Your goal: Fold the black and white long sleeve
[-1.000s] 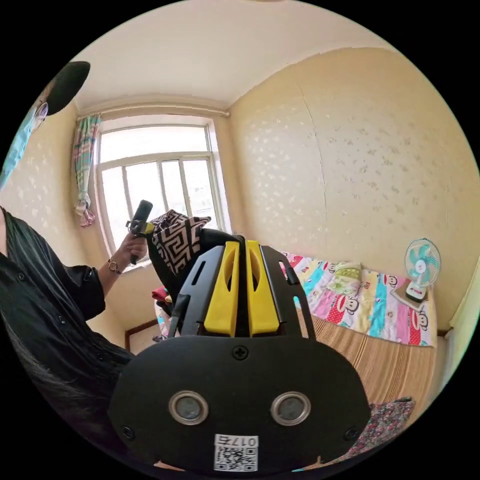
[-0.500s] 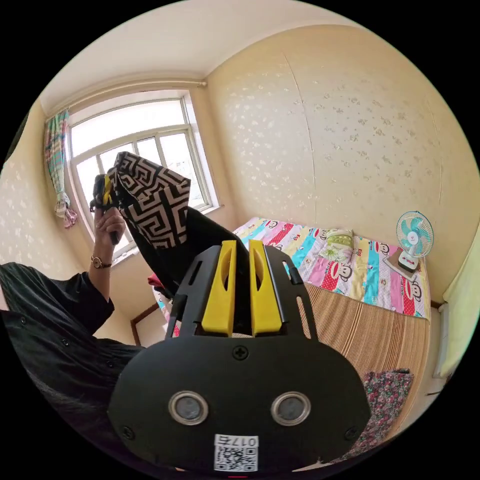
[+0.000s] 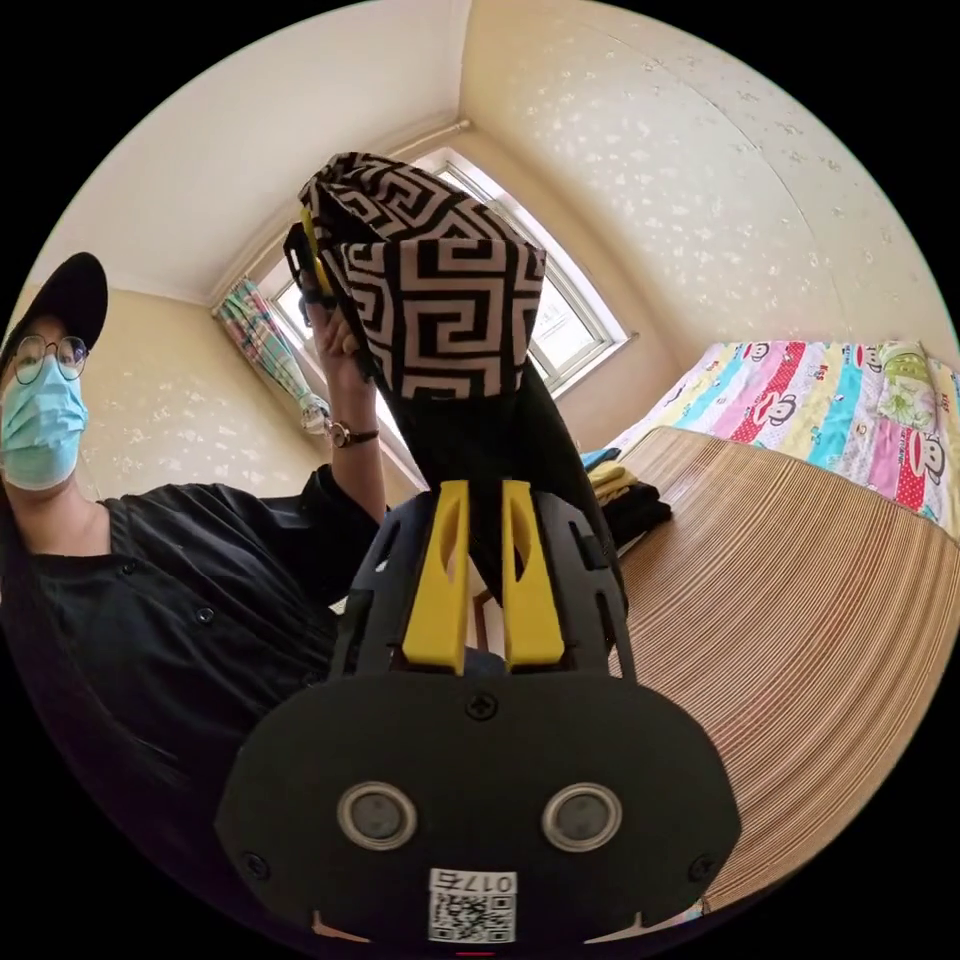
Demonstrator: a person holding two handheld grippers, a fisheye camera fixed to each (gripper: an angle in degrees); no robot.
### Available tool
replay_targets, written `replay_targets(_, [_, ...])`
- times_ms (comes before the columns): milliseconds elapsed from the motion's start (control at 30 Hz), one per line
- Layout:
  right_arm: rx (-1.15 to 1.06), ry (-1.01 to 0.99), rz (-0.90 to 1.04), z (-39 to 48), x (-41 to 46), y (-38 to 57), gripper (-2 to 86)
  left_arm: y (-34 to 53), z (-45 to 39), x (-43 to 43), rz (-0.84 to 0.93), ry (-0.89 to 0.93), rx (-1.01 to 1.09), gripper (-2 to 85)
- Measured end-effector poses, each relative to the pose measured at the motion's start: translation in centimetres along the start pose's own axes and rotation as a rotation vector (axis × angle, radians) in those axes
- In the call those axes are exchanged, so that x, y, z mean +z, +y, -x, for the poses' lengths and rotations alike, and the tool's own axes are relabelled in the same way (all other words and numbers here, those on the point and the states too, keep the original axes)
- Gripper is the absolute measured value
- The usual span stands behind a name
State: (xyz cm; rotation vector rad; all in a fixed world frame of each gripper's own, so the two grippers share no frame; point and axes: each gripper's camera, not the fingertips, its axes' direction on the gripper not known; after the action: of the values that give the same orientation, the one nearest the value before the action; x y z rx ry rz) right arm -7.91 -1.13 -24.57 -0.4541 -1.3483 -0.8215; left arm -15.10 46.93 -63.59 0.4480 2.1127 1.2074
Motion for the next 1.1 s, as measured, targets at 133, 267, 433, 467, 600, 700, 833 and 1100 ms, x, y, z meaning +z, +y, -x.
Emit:
replay_targets(133, [-0.051,0.140,-0.088,0.8,-4.2,-1.6,2.1,1.0,1.1,-3.2,-0.045,0.073,-0.012,0.9])
replay_targets(267, [-0.102,0.318,-0.220,3.3,-8.6,-2.6,1.4,2.7,3.1,-6.0,-0.063,0.007,-0.103,1.9])
replay_targets(433, [-0.200,0.539,-0.327,8.1,-12.0,-4.3,0.6,4.9,6.6,-5.7,0.046,-0.043,-0.217,3.1])
replay_targets(467, [-0.217,0.555,-0.330,8.7,-12.1,-4.4,0.6,5.1,7.0,-5.4,0.057,-0.038,-0.226,3.2])
replay_targets(600, [-0.312,0.624,-0.365,12.7,-12.8,-5.0,0.4,5.6,8.4,-5.0,0.054,-0.004,-0.222,4.0])
replay_targets(700, [-0.368,0.600,-0.416,15.8,-13.7,-5.6,0.4,5.6,8.7,-6.9,-0.099,0.042,-0.189,6.5])
replay_targets(833, [-0.466,0.610,-0.465,20.0,-14.3,-6.8,0.3,7.8,10.9,-5.5,-0.112,-0.090,-0.253,19.2])
replay_targets(1100, [-0.485,0.632,-0.484,23.5,-14.3,-8.7,0.3,11.8,14.2,13.0,0.160,0.385,-0.295,21.7])
